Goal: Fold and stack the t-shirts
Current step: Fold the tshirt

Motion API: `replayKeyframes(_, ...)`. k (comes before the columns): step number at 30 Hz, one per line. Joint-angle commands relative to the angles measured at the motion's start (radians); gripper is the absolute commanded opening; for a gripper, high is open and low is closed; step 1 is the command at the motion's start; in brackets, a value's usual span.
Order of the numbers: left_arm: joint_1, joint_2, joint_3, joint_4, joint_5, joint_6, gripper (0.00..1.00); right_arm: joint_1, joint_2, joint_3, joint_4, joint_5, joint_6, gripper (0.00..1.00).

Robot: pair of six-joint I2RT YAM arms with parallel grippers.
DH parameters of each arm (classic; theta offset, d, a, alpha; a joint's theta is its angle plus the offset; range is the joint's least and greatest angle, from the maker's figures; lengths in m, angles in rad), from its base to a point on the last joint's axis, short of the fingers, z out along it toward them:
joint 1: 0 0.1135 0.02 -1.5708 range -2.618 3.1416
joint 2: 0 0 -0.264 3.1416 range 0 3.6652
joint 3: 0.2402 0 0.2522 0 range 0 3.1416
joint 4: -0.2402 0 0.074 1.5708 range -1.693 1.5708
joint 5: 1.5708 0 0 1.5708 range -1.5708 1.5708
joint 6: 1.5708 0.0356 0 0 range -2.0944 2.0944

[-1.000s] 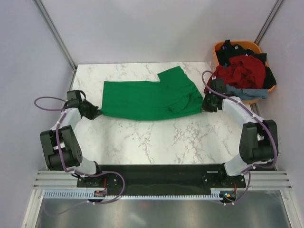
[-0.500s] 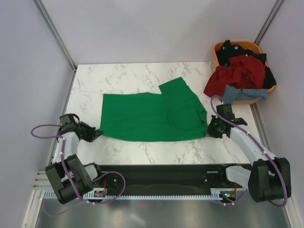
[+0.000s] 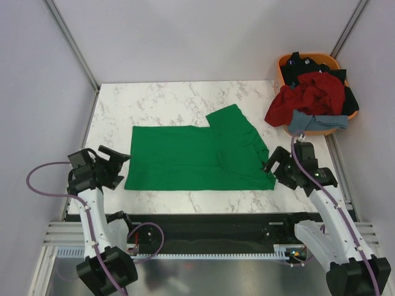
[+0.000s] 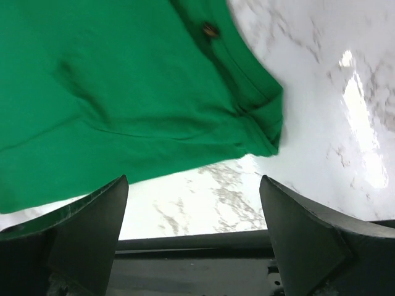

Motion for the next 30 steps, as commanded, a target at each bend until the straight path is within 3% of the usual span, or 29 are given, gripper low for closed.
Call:
replayKeyframes(1,0.006,-0.054,0.104,-0.057,-0.001,0.087,1.00,0.006,-0.059,0.174,0.002,0.033,-0.027,0.95)
replayKeyframes(4,0.006,-0.038,0.162,-0.036,0.058,0.212,0.99,0.044,0.065,0.315,0.040,0.027,-0.117,0.95)
replayKeyframes(5,0.006,-0.019,0.194,-0.037,0.060,0.252,0.97,0.062,0.175,0.391,0.048,0.038,-0.141,0.95)
replayKeyframes(9,-0.097,0.013,0.234,-0.037,-0.068,0.343,0.97,0.165,0.481,0.600,0.091,0.172,-0.227,0.93)
replayKeyframes(13,-0.108,0.013,0.208,-0.008,-0.056,0.334,0.95,0.182,0.859,0.856,0.111,0.206,-0.294,0.89)
replayKeyframes(19,-0.197,0.024,0.202,-0.006,-0.061,0.342,0.92,0.181,1.289,1.263,0.117,0.283,-0.371,0.88)
replayKeyframes(21,-0.218,-0.002,0.201,-0.006,-0.070,0.340,0.92,0.179,1.439,1.474,0.099,0.300,-0.391,0.88)
replayKeyframes(26,-0.230,-0.028,0.199,-0.006,-0.089,0.334,0.92,0.170,1.661,1.701,0.076,0.315,-0.419,0.86)
replayKeyframes(30,-0.232,-0.030,0.197,-0.006,-0.087,0.332,0.91,0.152,1.734,1.745,0.128,0.323,-0.406,0.84)
